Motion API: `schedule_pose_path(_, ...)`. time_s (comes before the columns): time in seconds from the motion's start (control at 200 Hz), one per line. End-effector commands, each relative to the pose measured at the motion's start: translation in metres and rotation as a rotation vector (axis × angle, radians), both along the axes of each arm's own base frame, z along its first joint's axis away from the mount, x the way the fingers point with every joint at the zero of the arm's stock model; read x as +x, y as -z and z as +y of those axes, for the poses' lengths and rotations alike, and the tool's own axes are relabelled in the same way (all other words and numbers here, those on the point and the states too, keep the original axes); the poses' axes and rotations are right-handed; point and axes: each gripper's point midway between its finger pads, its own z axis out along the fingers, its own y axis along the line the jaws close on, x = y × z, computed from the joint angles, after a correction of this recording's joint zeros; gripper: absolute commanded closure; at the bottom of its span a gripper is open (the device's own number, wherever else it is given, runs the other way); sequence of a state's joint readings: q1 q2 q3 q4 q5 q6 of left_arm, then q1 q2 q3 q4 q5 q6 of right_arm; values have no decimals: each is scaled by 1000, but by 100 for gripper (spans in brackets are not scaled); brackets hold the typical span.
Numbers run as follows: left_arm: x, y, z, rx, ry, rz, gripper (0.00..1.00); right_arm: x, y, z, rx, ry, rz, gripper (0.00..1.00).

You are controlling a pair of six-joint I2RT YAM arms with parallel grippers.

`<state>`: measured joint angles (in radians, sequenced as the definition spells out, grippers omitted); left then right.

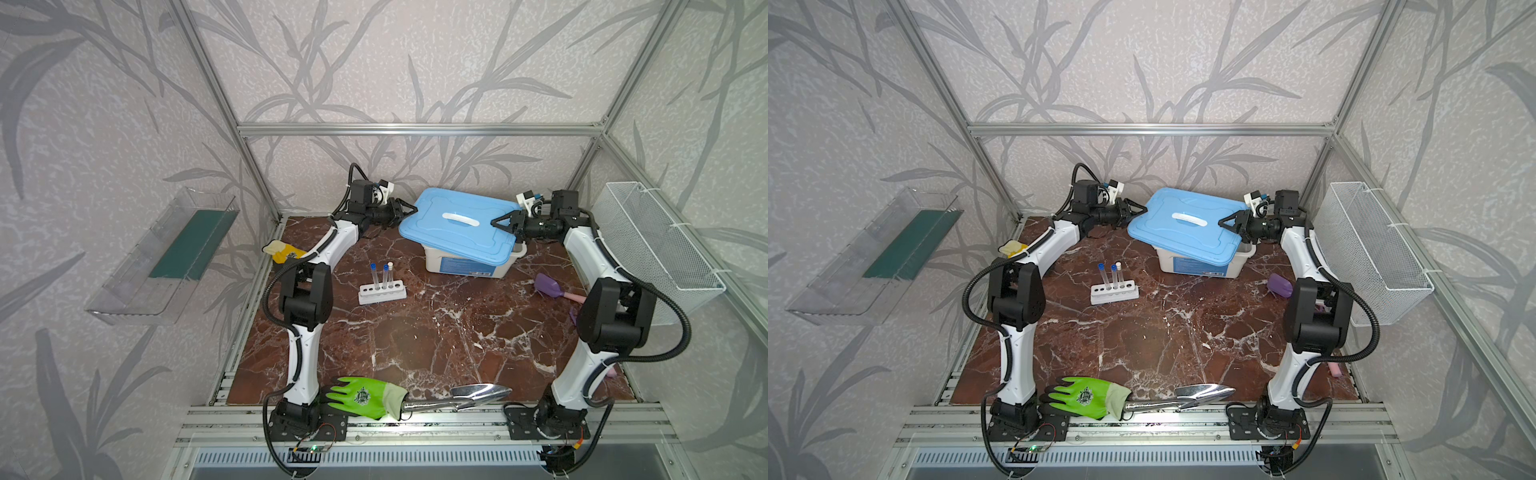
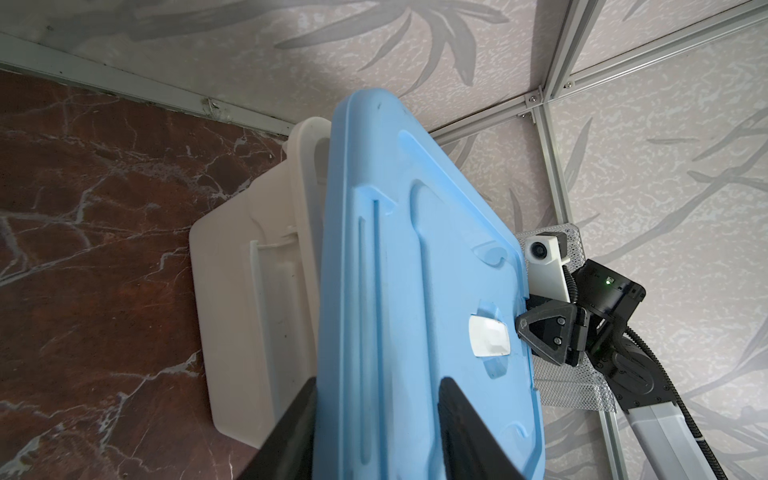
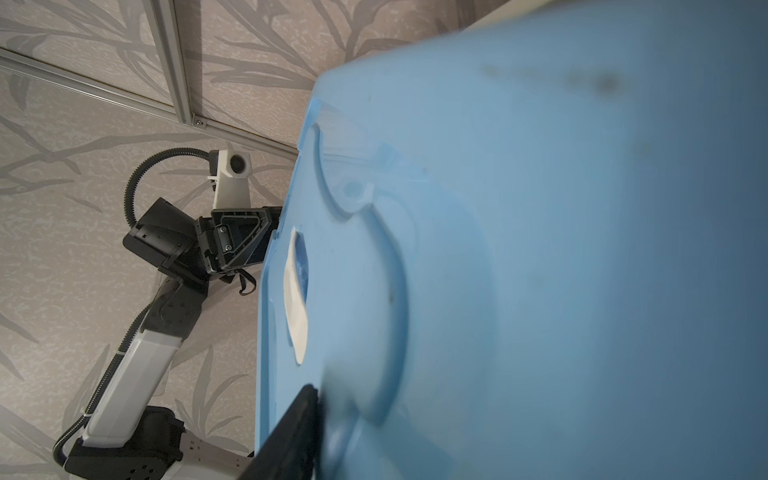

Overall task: Organize the chemistry lab equipment
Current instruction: 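Press and align the blue lid on the tub rim with both grippers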

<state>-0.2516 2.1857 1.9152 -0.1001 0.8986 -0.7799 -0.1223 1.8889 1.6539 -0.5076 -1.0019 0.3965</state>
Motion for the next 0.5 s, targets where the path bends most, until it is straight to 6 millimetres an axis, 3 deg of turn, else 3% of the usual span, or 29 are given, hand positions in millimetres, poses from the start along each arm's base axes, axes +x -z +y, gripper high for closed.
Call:
schedule_pose_path(0.0,-26,-46,-22,-30,85,-102,54,13,8,-8,-62,30,2,54)
schedule_pose_path(0.495,-26,-37,-33,-11,88,-79,55,45,17,-27,-112,11,24,54)
